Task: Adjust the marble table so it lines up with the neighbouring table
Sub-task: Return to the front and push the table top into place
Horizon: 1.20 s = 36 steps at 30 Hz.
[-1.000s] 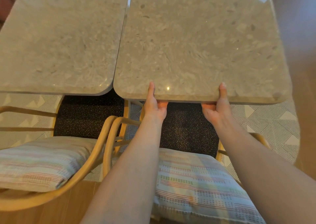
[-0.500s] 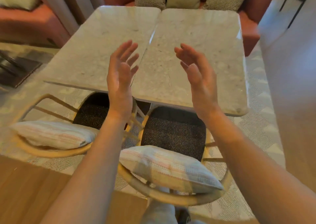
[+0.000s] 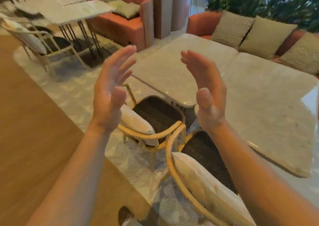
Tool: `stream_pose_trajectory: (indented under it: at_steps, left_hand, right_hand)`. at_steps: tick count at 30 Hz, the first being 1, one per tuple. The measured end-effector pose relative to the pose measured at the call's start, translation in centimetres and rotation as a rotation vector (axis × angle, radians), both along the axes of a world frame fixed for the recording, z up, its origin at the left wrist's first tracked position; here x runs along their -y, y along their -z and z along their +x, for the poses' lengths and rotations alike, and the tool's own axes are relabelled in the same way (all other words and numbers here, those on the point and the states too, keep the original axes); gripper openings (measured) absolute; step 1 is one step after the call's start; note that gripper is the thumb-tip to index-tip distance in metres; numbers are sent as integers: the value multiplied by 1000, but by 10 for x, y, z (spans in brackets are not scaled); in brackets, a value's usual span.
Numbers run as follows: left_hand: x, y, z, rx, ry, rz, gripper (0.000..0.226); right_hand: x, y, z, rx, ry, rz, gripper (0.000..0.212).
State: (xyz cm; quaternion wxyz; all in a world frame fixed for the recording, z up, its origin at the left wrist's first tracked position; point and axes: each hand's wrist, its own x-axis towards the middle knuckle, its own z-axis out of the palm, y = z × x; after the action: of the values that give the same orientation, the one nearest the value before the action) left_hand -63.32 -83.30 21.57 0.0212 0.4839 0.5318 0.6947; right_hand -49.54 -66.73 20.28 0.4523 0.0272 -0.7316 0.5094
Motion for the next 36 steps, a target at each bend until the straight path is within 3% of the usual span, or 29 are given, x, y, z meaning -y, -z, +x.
stream_pose_trajectory:
  at_steps: [7, 14, 20, 36]
  left_hand:
    - [113, -5, -140, 11, -204, 6, 81]
    - [175, -26, -272, -11, -256, -5, 89]
    - [185, -27, -383, -32, -299, 18, 80]
    - [155, -37, -704, -23, -405, -103, 85]
  right_hand:
    - [86, -10, -182, -77, -231, 44, 91]
    - [145, -20, -333, -131, -270, 33, 89]
    - [152, -27, -447, -111, -324, -2, 93]
    - [114, -32, -803, -116, -447, -8, 96]
